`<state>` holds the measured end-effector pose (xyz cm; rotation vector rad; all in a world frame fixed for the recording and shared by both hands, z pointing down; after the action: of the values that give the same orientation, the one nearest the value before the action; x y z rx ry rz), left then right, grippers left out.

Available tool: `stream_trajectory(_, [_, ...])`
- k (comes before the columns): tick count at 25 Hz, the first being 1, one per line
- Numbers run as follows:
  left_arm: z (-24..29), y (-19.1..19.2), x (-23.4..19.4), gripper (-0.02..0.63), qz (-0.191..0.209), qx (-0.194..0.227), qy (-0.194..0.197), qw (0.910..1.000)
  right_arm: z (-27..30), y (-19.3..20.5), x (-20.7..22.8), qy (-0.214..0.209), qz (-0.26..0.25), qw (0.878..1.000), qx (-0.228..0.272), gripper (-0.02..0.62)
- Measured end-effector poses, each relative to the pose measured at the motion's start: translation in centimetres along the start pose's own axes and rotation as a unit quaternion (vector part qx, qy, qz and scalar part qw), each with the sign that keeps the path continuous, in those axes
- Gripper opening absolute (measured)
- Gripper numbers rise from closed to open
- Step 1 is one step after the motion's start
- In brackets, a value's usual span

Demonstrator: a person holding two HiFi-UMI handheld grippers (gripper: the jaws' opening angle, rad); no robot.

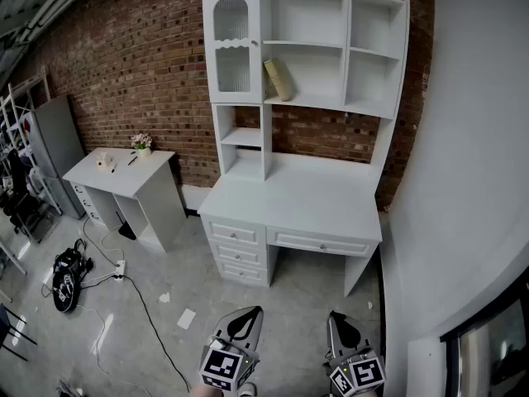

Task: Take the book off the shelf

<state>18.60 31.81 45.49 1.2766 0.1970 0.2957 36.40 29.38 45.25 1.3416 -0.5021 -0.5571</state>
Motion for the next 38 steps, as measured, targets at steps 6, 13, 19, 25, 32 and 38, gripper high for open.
stream_trajectory(6, [0.3, 0.0, -1.7, 0.015, -0.006, 0.003, -0.004, 1.0000, 1.6, -0.2, -0.7, -0.007, 0.002, 1.000, -0.004, 0.006])
stream_trajectory(13, [0.0, 0.9, -3.2, 0.015, -0.005, 0.004, -0.001, 1.0000, 2.8, 0.3, -1.8, 0.002, 0.011, 1.000, -0.019, 0.006])
stream_trajectory(19, [-0.4, 1.3, -6.5, 0.015, -0.001, -0.010, 0.009, 0.9999, 5.6, 0.1, -4.0, 0.006, 0.016, 1.000, -0.023, 0.006])
stream_trajectory(25, [-1.1, 2.1, -13.8, 0.015, -0.001, -0.010, -0.004, 0.9999, 11.2, 0.6, -7.5, 0.023, 0.021, 0.999, -0.038, 0.006])
stream_trajectory(32, [-1.7, 2.5, -20.0, 0.015, -0.018, -0.012, -0.014, 0.9997, 16.2, -0.2, -10.4, 0.027, 0.023, 0.998, -0.052, 0.006])
stream_trajectory(38, [-0.1, 3.4, -23.5, 0.015, -0.041, -0.017, -0.027, 0.9987, 20.7, -0.4, -10.4, 0.011, 0.016, 0.998, -0.064, 0.006])
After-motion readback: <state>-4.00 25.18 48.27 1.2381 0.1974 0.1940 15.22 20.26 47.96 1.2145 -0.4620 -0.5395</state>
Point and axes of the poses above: the fingertips, and each gripper's own axes: z forward along the fingers, x to its right, y out of its underside, the point moved 2 cm from there along -z, backward along the fingers, and after that the axes turned 12 degrees about -x, right-handed, at the moved point
